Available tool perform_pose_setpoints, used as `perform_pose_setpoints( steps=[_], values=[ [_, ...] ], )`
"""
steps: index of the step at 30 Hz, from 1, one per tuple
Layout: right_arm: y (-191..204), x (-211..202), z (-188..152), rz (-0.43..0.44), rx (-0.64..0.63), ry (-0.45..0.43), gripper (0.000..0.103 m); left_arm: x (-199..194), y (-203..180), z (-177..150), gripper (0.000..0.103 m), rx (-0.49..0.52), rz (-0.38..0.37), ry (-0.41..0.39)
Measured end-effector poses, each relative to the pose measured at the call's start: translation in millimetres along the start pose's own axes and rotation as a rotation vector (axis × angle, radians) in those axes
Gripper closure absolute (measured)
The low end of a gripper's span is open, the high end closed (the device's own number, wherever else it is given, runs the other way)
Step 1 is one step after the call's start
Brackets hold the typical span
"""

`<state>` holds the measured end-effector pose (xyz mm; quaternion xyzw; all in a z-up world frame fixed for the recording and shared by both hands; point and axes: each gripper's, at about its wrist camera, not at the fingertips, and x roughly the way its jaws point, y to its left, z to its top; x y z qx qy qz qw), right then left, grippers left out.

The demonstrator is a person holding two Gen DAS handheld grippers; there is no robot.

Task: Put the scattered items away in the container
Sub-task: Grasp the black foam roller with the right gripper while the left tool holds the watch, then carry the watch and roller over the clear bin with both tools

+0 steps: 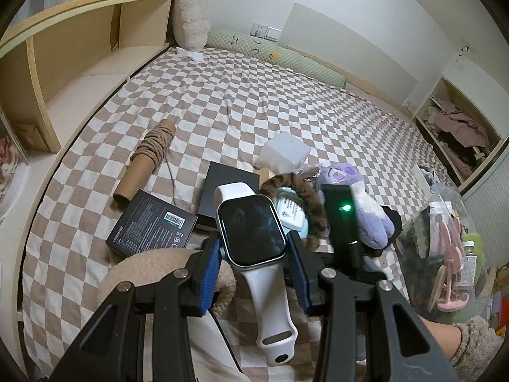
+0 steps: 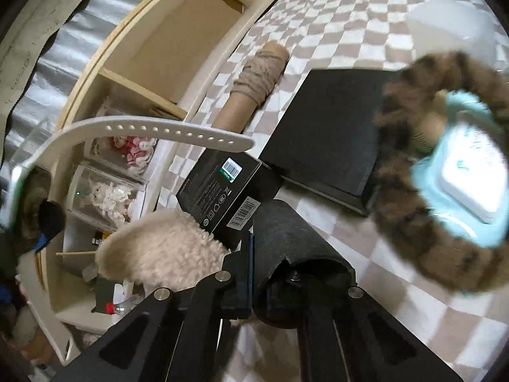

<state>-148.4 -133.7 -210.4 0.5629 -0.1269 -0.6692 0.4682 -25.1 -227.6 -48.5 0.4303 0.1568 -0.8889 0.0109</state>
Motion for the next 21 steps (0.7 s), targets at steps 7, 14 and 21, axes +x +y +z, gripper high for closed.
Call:
perform_pose_setpoints(
  steps=[7,14,21],
  values=[
    [-13.5,-70.3,-2.0,0.002,0.09,-0.103,0.096,-17.3,-24.5,-1.6,0.063,0.031,-0.008,-0.019],
    [0.4,-164.7,-8.4,0.06,0.116,-0.256,0.096,-46.0,-63.4,-4.2,0.063,0.07,-0.023,-0.061],
    [26.2,-260.3,-30.1,0.158,0.122,-0.403,0.096,-71.1,-108.7,-10.5,0.063,0.108,-0.075,-0.1]
  ],
)
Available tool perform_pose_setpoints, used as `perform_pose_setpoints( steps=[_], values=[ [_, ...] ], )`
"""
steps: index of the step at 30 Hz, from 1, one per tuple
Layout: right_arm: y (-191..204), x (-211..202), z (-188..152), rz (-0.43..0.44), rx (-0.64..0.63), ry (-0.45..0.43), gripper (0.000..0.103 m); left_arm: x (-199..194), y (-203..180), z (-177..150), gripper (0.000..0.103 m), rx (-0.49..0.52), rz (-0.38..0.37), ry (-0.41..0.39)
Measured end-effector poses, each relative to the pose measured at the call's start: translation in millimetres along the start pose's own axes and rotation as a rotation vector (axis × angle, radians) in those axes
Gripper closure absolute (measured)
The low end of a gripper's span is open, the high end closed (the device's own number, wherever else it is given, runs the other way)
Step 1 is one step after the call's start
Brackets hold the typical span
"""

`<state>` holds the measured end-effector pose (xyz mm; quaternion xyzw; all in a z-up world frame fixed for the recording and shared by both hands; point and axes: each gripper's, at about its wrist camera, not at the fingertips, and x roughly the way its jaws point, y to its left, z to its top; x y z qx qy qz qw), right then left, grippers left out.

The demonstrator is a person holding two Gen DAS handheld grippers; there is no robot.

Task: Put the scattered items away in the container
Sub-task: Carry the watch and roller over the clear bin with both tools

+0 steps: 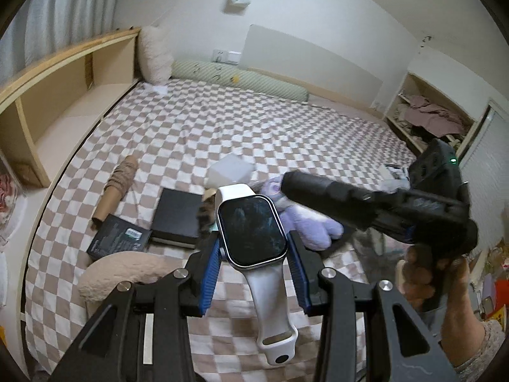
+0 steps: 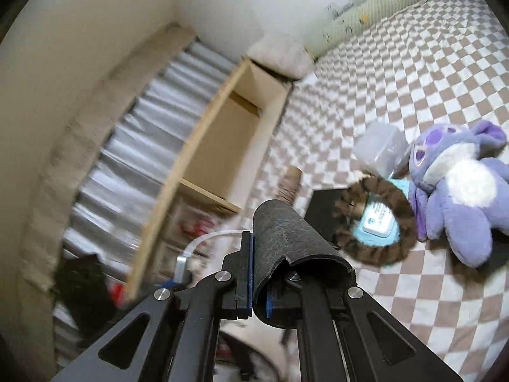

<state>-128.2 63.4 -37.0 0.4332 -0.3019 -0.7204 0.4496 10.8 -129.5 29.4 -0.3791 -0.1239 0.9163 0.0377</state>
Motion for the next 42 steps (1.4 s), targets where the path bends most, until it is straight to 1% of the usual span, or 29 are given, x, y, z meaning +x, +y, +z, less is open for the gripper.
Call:
perform_pose_setpoints(
  steps=[2,6,8,12,14,15,19,22,24,30,36,39,42],
  values=[
    [3.6,-25.4,1.1,0.031,0.021,-0.032,0.096,-4.5,-13.0,0.0,0.063,0.011,-0.019,-0.01],
    [8.9,-91.9,0.3,0.104,0.061,-0.116,0.096,-10.5,-42.0,-1.8,0.063,0.041,-0.066,-0.022],
    [9.9,-121.2,-2.4,0.116,0.066,-0.155,0.096,-11.5,-57.2,-2.6,0.063,0.058,-0.088,-0.024],
    [5.5,-195.3,-17.9,0.174,0.065,-0.288,0.096,-9.9,-87.3,-4.4,0.063,0.094,-0.133,-0.019],
    [1.4,-221.2,-27.6,0.199,0.068,-0.347,0.096,-8.1,-101.2,-6.3,0.063,0.113,-0.156,-0.013],
    [-4.3,-239.6,-33.6,0.216,0.077,-0.392,0.096,-7.4,-108.7,-7.9,0.063,0.123,-0.169,-0.009],
    [-26.8,-276.6,-51.5,0.265,0.118,-0.499,0.096,-0.7,-137.3,-13.0,0.063,0.16,-0.218,0.019],
    [-44.7,-292.7,-61.7,0.308,0.148,-0.545,0.096,5.8,-154.7,-14.9,0.063,0.176,-0.261,0.039],
    [-54.0,-298.8,-67.0,0.327,0.163,-0.555,0.096,9.3,-170.0,-14.9,0.063,0.191,-0.294,0.046],
    [-74.7,-312.4,-76.4,0.28,0.229,-0.595,0.096,12.6,-219.3,-6.7,0.063,0.234,-0.382,0.041],
    [-84.5,-335.7,-84.4,0.194,0.255,-0.653,0.096,15.8,-279.4,14.5,0.063,0.309,-0.444,0.017],
    [-88.5,-345.5,-87.7,0.155,0.261,-0.679,0.096,26.5,-311.2,25.6,0.063,0.355,-0.476,0.02],
    [-90.7,-352.9,-89.7,0.139,0.265,-0.695,0.096,46.3,-340.4,30.8,0.063,0.406,-0.494,0.042]
  ],
)
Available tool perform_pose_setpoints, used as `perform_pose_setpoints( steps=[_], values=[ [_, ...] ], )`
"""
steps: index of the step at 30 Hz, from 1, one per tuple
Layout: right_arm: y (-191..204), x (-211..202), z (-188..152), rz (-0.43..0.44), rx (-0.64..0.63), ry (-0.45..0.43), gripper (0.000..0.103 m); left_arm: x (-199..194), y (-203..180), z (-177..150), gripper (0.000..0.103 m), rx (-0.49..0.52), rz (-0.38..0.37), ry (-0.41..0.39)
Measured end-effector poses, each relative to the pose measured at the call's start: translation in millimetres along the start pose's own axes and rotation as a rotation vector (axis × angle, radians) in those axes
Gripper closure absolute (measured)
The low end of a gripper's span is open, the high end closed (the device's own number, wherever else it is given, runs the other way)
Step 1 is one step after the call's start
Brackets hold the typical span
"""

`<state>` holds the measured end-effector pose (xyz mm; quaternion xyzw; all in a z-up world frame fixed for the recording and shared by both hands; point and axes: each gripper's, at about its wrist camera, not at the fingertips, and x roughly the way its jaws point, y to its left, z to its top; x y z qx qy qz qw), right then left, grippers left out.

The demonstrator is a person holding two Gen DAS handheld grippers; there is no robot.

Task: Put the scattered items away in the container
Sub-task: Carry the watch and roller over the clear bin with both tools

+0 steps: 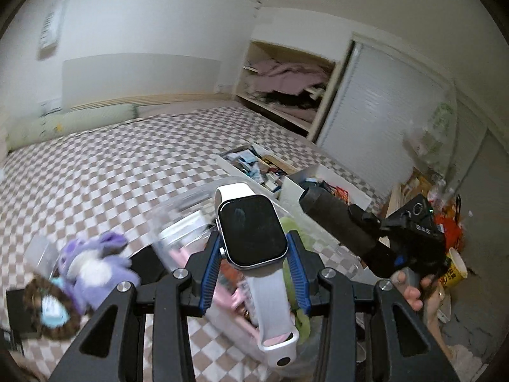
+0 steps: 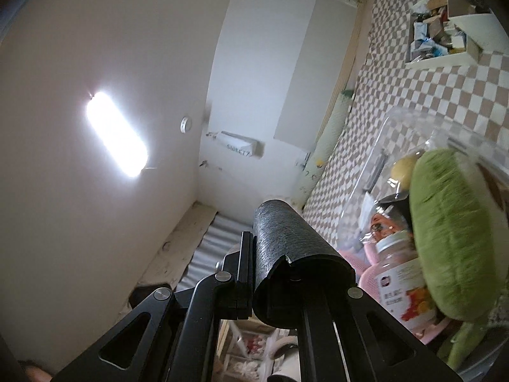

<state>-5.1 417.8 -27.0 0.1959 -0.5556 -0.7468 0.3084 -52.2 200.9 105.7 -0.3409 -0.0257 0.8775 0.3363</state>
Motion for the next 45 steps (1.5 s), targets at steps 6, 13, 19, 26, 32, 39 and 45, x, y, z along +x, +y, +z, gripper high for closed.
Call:
perform_pose_setpoints(
  steps=[6,13,19,26,32,39,45],
  values=[
    [3.0,-5.5,1.3,-0.018,-0.024,-0.023,0.096,70.3,1.1,7.7,0.063,0.044,0.02,0.095],
    [0.1,-3.7,1.3,-0.063,-0.042,-0.02,0.096,114.3,37.1,-9.7,0.063,-0.015,0.174,0.138],
    [2.7,16.6,-2.2,-0.107,-0.08,0.002,0.096,127.0,68.4,-30.4,0.063,-0.122,0.244,0.179],
    [9.4,47.5,-15.5,-0.175,-0.137,0.03,0.096,135.0,63.3,-44.1,0.052,-0.184,0.082,0.255],
    [12.8,82.8,-28.1,-0.26,-0.212,0.051,0.096,103.4,66.8,-37.2,0.028,-0.149,0.082,0.199],
    [9.3,108.7,-42.1,-0.376,-0.315,0.069,0.096,62.6,96.0,-30.6,0.028,-0.113,0.188,0.107],
    [7.6,137.5,-48.9,-0.411,-0.304,0.092,0.096,42.1,131.7,-31.6,0.027,-0.158,0.231,0.087]
  ],
)
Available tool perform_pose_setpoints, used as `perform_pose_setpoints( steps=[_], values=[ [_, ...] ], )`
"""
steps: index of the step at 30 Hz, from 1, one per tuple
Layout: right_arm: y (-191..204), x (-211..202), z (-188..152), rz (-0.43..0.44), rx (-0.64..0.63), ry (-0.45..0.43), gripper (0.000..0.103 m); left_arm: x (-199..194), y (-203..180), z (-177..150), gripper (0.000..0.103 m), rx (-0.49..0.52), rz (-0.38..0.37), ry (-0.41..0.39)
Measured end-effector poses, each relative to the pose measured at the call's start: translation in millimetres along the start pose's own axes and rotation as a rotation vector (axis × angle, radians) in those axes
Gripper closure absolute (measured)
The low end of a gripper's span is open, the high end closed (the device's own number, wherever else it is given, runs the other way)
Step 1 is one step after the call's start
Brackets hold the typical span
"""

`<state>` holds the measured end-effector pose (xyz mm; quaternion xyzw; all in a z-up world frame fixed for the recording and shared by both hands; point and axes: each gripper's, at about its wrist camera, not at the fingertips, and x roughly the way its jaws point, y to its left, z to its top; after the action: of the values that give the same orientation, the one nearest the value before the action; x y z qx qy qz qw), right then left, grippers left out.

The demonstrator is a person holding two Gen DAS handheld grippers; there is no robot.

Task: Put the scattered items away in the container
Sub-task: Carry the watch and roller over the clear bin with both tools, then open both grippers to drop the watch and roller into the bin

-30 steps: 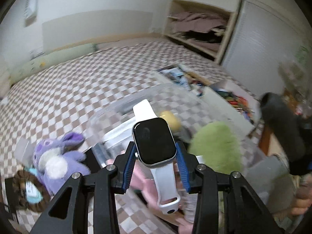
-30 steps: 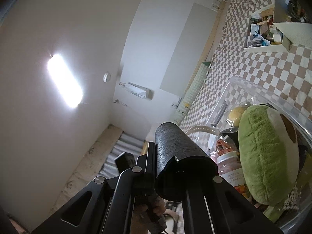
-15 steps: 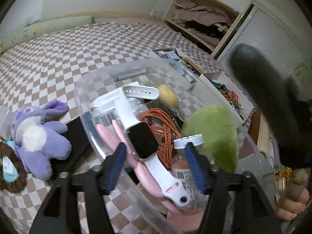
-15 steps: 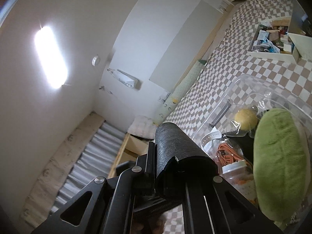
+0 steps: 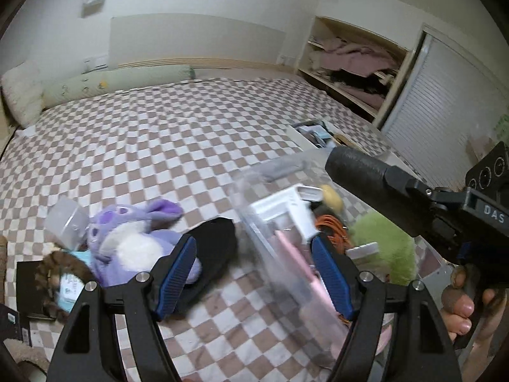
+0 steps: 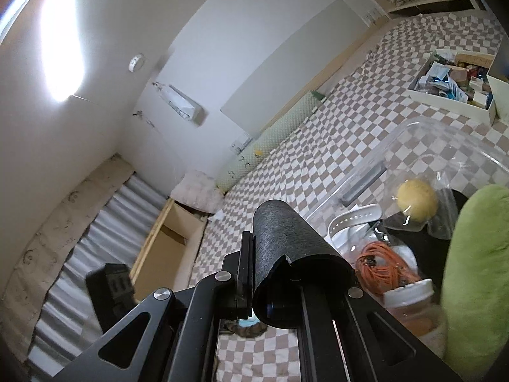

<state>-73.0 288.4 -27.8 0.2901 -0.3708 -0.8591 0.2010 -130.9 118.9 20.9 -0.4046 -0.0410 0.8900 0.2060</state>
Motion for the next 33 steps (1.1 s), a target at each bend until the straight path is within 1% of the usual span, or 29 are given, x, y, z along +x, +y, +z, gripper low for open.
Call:
perform_pose_setpoints(
  steps=[5,11,14,18,20,21,23,27,31,33],
  values=[
    [4.8,23.3,-3.9,-0.09,-0.021,0.023,0.096,-9.8,27.6,0.3,0.027,-0.038,0.015,-0.018],
    [-0.8,56.0,-17.7,-0.206,-0.012,0.086,0.096,-18.7,52.2,0.1,0.027,-0.089,0.017,-0.028],
    [-5.9,66.9,-22.2,-0.297,-0.043,0.087,0.096,-20.5,58.9,-1.2,0.027,-0.103,0.016,-0.025],
    [-18.5,77.1,-23.7,-0.356,-0.043,0.107,0.096,-21.8,62.7,-1.9,0.027,-0.107,0.015,-0.024],
    [-24.9,78.1,-23.9,-0.368,-0.022,0.112,0.096,-21.4,62.7,-2.0,0.027,-0.106,0.009,-0.02],
    [-28.9,77.6,-23.2,-0.36,0.002,0.119,0.096,-21.2,62.2,-2.1,0.027,-0.104,0.007,-0.018],
    [-39.1,79.2,-23.8,-0.324,0.067,0.165,0.095,-21.5,60.4,-2.2,0.027,-0.099,0.005,-0.018],
    [-28.1,85.0,-40.6,-0.365,-0.007,0.23,0.093,-22.1,57.0,-3.0,0.027,-0.088,0.003,-0.018],
    [-28.5,83.6,-43.5,-0.372,-0.009,0.231,0.093,-22.6,52.1,-4.6,0.027,-0.079,0.004,-0.016],
    [-31.0,78.7,-39.7,-0.35,0.007,0.229,0.092,-22.4,49.3,-5.8,0.027,-0.072,0.003,-0.014]
  ],
)
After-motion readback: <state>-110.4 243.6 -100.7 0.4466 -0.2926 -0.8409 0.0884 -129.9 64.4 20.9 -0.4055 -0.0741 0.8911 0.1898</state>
